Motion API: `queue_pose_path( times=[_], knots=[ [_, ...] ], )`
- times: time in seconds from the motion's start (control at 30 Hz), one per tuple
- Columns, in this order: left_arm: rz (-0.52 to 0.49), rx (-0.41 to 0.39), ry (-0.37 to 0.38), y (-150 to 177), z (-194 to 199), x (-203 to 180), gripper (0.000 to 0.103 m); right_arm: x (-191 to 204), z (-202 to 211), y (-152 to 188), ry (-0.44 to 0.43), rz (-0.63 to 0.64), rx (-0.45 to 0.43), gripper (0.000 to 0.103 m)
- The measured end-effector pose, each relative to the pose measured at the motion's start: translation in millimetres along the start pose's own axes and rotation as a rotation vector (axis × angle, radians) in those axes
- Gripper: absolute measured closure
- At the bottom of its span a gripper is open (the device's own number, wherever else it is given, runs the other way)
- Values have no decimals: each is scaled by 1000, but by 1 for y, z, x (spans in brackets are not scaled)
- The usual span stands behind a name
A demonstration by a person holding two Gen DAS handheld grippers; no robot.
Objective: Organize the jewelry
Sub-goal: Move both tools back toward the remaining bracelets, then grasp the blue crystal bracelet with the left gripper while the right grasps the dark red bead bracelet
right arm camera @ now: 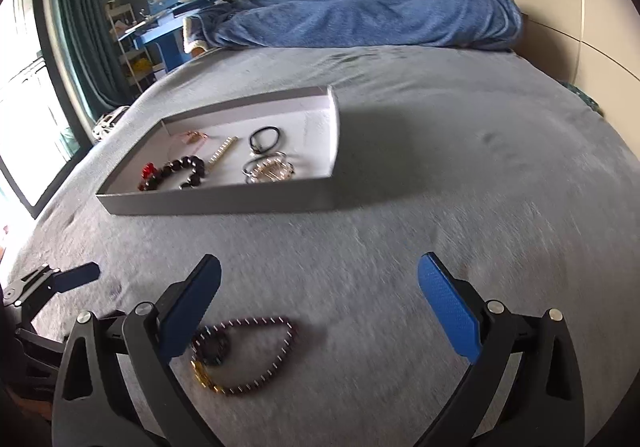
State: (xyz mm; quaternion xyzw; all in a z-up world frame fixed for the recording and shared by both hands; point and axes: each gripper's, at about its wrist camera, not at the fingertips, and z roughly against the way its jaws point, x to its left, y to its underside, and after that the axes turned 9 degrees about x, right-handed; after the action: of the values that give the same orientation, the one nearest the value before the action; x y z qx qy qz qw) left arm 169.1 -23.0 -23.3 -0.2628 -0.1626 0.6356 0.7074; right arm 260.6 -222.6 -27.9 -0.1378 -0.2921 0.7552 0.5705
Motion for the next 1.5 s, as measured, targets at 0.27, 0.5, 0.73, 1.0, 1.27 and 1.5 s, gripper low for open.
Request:
queue_pose_path(
  times=[0.27,0.5,0.73,1.0,1.27,1.5],
  knots=[
    [-74,25,9,0,-5,-16,18,-3,2,14,28,-18,32,6],
    [-130,114,45,-9,-28,-26,51,0,2,21,31,-6,52,6],
    [-193,128,115,-14,-34,-37,84,4,-2,22,36,20,79,20],
    [-135,76,129,-13,-26,-25,96,12,-9,30,19,65,122,52],
    [-20,35,70,-7,-5,26,96,24,-18,32,0,120,159,72],
    [14,71,62,1,-7,43,86,27,-20,33,-1,127,165,78]
  ],
)
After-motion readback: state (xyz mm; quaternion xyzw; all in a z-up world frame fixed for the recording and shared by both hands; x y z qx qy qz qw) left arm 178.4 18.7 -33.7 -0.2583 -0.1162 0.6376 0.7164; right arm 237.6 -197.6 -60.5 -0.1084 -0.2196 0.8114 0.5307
